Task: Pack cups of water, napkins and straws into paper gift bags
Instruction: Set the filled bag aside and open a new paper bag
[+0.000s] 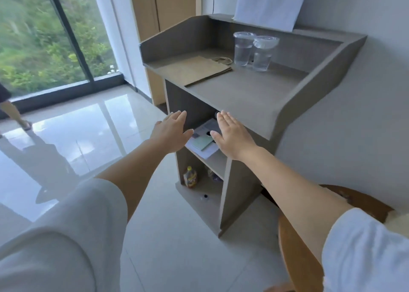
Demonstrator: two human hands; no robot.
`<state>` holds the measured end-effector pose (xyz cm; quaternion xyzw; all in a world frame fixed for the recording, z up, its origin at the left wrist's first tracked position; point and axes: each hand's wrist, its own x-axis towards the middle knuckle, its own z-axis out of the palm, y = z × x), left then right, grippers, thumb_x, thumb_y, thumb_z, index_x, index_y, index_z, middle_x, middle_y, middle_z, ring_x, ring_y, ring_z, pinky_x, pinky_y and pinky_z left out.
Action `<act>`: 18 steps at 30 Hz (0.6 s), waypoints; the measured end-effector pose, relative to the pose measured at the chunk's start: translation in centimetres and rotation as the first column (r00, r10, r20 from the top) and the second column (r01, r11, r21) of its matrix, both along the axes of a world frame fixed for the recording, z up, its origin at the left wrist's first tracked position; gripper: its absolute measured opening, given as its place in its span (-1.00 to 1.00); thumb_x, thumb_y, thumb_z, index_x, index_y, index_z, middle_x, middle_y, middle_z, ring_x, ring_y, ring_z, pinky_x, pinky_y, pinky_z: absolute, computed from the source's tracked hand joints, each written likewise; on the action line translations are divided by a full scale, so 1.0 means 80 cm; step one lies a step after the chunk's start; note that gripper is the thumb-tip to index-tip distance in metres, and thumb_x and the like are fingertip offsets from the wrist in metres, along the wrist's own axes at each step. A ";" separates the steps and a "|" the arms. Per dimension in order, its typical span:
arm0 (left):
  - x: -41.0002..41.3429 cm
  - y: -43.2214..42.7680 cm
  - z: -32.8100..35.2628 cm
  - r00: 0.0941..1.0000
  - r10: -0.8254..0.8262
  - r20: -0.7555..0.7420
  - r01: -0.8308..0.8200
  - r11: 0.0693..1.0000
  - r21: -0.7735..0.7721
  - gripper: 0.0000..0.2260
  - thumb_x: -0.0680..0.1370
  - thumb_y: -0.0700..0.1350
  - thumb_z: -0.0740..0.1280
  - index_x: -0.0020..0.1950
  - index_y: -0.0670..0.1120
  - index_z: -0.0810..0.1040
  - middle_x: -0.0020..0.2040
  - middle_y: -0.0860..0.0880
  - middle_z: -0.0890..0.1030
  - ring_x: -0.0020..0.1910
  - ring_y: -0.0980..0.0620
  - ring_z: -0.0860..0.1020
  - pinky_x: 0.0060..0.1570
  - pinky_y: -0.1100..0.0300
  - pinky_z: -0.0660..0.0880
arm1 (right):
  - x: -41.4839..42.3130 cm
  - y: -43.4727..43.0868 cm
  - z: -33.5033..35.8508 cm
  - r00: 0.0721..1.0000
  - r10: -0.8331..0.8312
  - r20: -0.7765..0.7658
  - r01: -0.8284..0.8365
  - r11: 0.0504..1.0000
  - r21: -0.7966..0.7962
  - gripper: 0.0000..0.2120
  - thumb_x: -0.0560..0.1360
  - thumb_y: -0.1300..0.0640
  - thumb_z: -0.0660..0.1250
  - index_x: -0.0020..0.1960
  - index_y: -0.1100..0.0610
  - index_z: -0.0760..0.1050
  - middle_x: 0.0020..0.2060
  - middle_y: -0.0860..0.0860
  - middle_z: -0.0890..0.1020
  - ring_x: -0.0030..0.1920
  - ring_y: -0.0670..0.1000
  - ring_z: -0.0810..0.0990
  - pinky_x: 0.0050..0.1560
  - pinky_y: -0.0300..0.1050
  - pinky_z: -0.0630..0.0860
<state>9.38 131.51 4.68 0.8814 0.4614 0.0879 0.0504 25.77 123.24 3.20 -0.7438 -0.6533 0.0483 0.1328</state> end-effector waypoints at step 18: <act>-0.016 0.326 0.002 0.939 -0.342 -0.043 0.344 0.939 0.031 -0.42 0.61 0.07 0.18 0.56 -0.03 0.03 0.56 0.00 0.11 0.54 -0.03 0.05 0.45 -0.04 0.09 | -0.041 0.306 0.012 0.961 -0.273 0.037 0.273 0.962 0.019 -0.35 0.58 -0.08 0.15 0.53 0.19 0.00 0.53 0.12 0.03 0.52 0.08 -0.04 0.48 -0.04 -0.03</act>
